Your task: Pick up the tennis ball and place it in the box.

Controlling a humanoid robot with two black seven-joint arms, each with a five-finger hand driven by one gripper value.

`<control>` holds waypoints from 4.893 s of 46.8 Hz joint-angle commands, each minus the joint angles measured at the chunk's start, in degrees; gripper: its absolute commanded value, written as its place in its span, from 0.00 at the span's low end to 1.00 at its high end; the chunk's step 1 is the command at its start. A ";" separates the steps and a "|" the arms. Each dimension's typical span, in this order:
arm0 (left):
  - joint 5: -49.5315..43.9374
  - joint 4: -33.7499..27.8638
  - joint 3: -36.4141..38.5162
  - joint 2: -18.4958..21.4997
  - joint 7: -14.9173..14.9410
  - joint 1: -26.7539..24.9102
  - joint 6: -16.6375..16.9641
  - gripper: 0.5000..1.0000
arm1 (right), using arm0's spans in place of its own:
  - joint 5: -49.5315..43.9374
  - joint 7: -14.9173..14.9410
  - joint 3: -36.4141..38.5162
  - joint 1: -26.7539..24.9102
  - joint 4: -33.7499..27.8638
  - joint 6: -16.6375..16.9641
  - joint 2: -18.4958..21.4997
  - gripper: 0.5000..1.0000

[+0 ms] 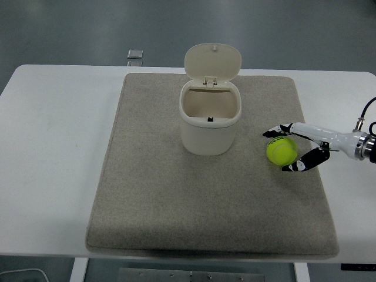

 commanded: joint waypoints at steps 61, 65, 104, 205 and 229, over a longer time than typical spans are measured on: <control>0.01 0.00 0.00 0.00 0.00 0.00 0.00 0.98 | 2.97 5.62 8.36 11.23 6.86 10.78 3.08 0.00; 0.01 0.00 0.00 0.00 0.00 0.00 0.00 0.98 | 2.97 5.62 8.36 12.55 6.59 10.78 3.08 0.00; 0.01 0.00 0.00 0.00 0.00 0.00 0.00 0.98 | 2.79 -2.20 7.75 13.08 3.61 1.99 13.80 0.08; 0.01 0.00 0.00 0.00 0.00 0.00 0.00 0.98 | 44.27 -6.15 8.19 9.13 -9.48 18.78 5.01 0.71; 0.01 0.00 0.00 0.00 0.00 0.00 0.00 0.98 | 68.34 -16.61 8.28 6.84 -19.15 13.24 9.23 0.71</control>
